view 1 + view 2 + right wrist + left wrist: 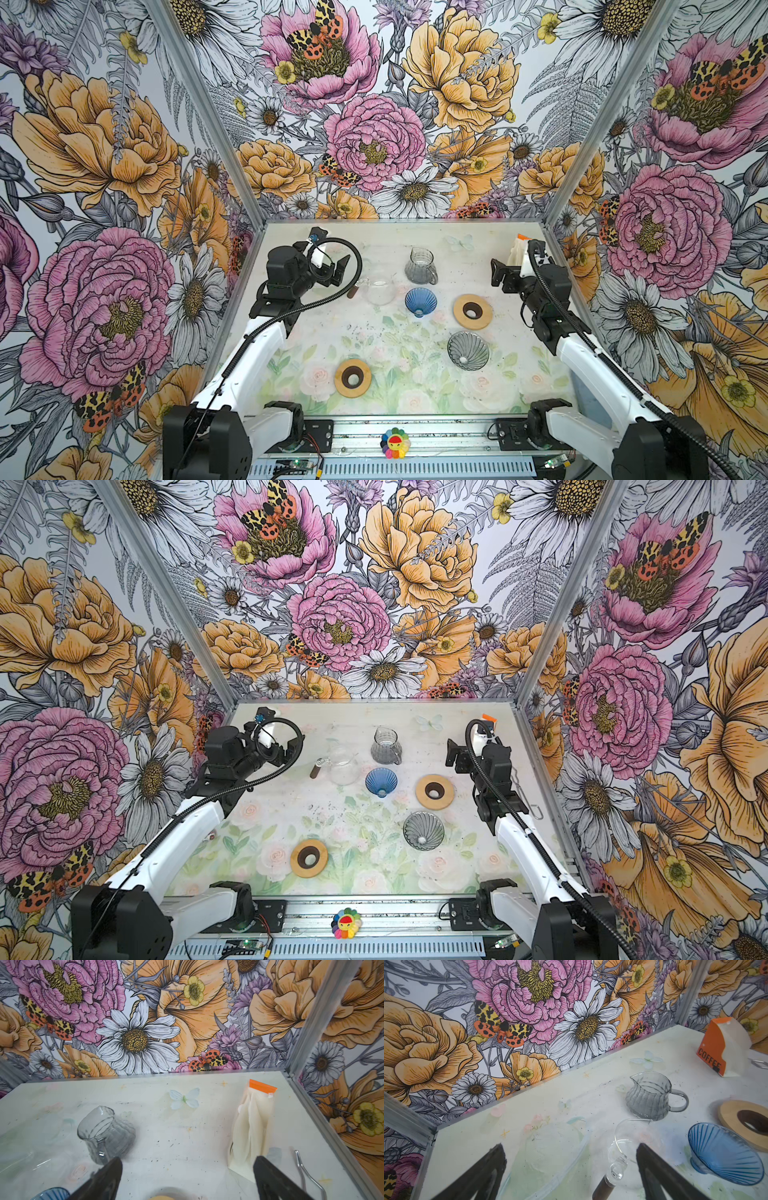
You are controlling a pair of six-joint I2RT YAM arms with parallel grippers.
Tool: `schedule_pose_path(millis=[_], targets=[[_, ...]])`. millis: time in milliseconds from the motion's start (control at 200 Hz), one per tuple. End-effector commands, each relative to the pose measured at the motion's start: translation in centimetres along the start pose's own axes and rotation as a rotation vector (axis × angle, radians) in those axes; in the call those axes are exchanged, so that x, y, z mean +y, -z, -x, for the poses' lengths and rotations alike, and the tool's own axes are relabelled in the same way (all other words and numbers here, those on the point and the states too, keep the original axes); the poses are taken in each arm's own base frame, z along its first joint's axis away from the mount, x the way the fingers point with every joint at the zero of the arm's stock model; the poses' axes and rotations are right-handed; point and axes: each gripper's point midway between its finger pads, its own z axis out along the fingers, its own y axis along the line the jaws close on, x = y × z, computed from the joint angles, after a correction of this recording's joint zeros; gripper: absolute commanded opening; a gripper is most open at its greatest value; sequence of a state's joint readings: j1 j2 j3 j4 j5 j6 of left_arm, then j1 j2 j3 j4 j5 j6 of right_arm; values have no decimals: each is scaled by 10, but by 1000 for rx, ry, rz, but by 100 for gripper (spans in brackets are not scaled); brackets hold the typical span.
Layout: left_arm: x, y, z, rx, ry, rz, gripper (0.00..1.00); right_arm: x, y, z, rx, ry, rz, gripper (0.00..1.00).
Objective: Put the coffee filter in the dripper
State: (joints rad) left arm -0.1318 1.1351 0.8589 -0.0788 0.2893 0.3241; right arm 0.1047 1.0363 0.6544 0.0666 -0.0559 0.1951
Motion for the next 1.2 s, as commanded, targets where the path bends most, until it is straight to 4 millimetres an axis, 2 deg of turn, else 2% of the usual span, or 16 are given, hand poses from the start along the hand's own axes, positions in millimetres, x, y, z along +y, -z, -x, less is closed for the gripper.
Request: schedule_pose_path(millis=[0, 110, 225, 581, 831, 971, 1196], targets=[[-30, 2, -37, 185, -99, -146, 99, 31, 12, -15, 94, -42, 143, 99], [-34, -5, -54, 263, -175, -167, 99, 51, 18, -21, 116, -9, 177, 99], [-51, -13, -76, 322, -246, -247, 98, 75, 25, -26, 128, 15, 263, 100], [-60, -48, -128, 473, -331, -331, 93, 104, 27, -45, 206, 83, 343, 99], [-53, -66, -133, 496, -344, -342, 92, 111, 21, -50, 231, 130, 342, 99], [-52, -74, -134, 489, -334, -365, 88, 114, 19, -56, 250, 157, 340, 99], [-52, -85, -147, 522, -352, -389, 78, 112, 16, -58, 255, 175, 322, 99]])
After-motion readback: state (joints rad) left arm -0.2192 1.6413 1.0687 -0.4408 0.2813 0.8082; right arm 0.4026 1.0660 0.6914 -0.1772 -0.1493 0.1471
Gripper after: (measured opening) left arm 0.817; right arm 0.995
